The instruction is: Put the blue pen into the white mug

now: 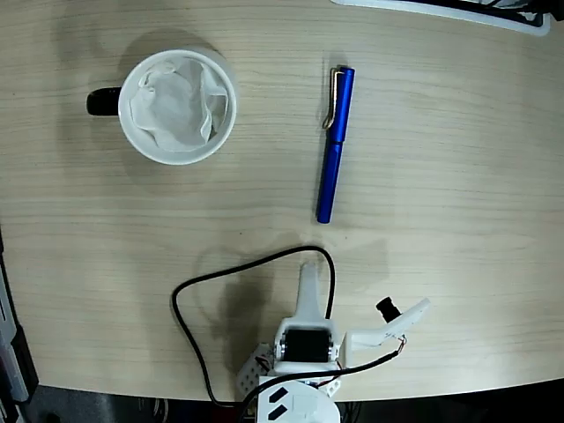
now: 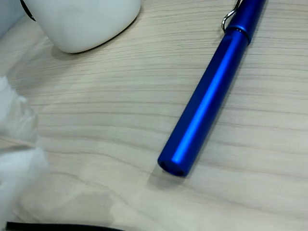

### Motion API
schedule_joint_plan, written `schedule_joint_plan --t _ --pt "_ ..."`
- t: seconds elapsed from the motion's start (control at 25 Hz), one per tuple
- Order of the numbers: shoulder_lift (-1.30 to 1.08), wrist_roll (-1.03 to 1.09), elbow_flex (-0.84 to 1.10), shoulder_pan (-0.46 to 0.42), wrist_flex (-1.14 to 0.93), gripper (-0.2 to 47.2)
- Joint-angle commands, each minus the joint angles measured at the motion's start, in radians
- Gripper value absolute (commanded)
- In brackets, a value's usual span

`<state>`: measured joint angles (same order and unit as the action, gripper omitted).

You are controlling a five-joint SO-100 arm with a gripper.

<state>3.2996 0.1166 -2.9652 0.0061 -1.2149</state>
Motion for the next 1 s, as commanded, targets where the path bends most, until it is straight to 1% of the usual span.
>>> schedule_joint_plan --t 0.0,0.72,0.96 --pt "0.058 0.000 -0.014 -0.005 -0.025 0.0" --pt "0.055 0.000 -0.011 0.002 -0.026 0.0" --pt "0.044 0.003 0.020 0.005 -0.025 0.0"
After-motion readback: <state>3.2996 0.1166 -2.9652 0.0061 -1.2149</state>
